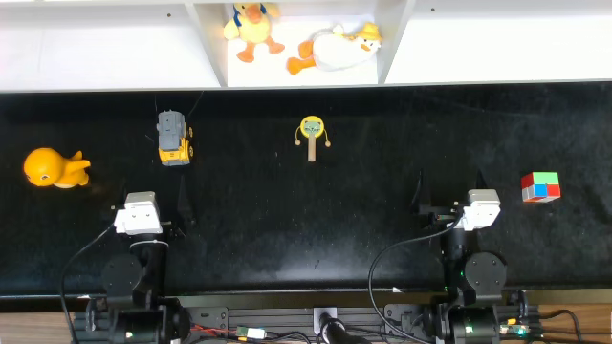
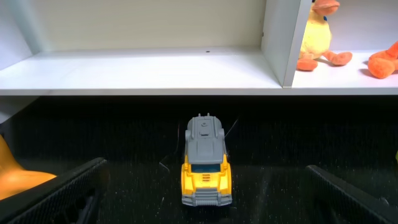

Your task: Store Toys

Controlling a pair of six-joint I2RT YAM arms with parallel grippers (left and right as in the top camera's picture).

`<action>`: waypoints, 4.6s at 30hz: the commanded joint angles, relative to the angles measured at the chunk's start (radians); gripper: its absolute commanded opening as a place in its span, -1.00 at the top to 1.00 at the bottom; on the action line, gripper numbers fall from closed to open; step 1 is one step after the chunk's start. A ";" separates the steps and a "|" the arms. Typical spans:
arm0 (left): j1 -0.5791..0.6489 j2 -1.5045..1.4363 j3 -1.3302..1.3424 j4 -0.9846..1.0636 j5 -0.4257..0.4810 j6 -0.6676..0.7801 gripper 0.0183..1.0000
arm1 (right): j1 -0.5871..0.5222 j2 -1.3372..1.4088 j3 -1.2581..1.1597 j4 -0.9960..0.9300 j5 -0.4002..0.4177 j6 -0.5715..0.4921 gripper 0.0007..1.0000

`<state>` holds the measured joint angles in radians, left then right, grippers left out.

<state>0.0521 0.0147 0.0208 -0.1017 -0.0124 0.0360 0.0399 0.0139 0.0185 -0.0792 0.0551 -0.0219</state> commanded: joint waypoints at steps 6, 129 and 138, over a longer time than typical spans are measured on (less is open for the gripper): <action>-0.002 -0.012 -0.006 0.003 -0.005 0.020 -1.00 | -0.001 -0.010 -0.014 0.003 -0.007 0.008 -0.99; 0.929 1.347 1.003 -0.598 0.485 0.745 -0.89 | -0.001 -0.010 -0.014 0.003 -0.007 0.008 -0.99; 0.929 1.419 1.003 -0.523 0.483 0.726 -0.90 | -0.001 -0.010 -0.014 0.003 -0.007 0.008 -0.99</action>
<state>0.9760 1.4120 1.0023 -0.6456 0.4561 0.7666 0.0399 0.0139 0.0185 -0.0818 0.0555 -0.0212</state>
